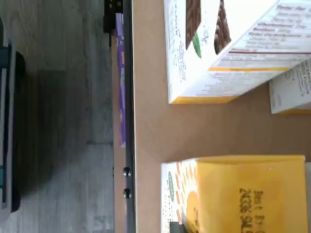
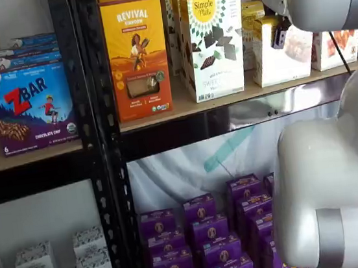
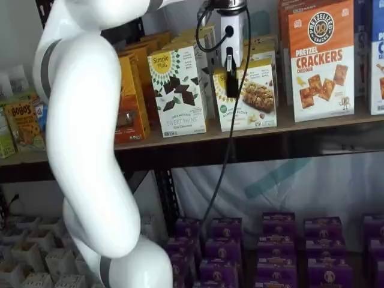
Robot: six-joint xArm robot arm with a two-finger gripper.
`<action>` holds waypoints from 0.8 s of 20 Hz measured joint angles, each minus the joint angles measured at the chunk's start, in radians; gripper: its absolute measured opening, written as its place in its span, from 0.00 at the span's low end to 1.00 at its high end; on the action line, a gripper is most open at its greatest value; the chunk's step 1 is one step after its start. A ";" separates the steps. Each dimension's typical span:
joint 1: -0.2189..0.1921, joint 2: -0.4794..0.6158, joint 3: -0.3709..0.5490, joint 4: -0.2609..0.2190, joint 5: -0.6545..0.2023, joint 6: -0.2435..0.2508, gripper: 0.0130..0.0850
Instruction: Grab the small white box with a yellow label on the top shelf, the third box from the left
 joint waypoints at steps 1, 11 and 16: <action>0.000 0.003 -0.008 0.000 0.014 0.002 0.33; -0.024 -0.040 -0.005 0.015 0.094 -0.008 0.33; -0.041 -0.076 0.012 0.020 0.136 -0.018 0.33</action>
